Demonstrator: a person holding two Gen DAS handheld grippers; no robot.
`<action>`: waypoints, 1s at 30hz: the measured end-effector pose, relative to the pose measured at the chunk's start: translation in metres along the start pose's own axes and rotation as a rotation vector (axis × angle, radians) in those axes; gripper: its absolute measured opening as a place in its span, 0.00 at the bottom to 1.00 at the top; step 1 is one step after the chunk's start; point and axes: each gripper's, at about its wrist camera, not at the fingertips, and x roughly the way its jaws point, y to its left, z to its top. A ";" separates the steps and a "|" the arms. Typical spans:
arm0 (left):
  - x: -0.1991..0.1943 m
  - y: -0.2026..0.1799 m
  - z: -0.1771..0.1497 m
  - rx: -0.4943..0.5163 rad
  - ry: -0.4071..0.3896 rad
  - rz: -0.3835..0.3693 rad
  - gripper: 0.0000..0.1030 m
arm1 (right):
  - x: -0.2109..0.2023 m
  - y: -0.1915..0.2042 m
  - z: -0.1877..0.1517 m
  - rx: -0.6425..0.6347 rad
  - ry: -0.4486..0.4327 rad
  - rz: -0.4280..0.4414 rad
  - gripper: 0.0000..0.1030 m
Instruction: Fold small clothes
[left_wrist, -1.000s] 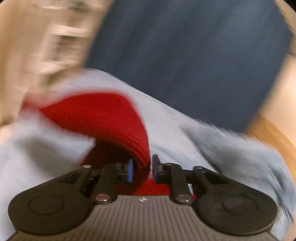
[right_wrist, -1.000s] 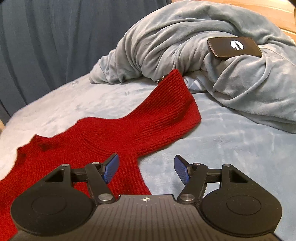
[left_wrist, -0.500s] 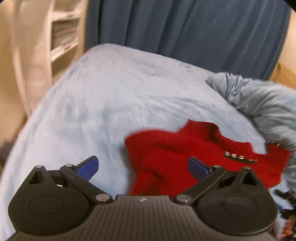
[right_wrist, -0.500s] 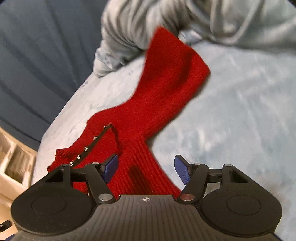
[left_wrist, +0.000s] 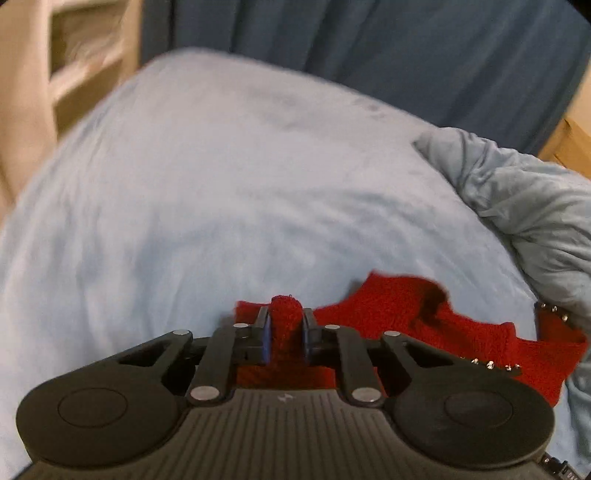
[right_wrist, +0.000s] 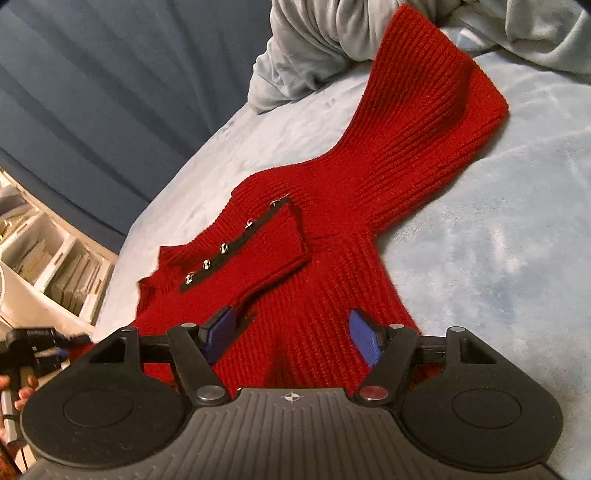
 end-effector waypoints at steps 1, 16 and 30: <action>-0.008 -0.005 0.004 0.027 -0.031 0.002 0.16 | 0.000 0.000 0.000 0.001 0.000 0.002 0.68; 0.002 0.031 -0.077 -0.047 0.148 0.125 0.96 | -0.005 -0.003 0.001 0.007 0.008 0.022 0.70; 0.014 0.016 -0.088 0.107 0.200 0.159 0.55 | -0.011 -0.007 0.009 0.027 -0.038 -0.013 0.68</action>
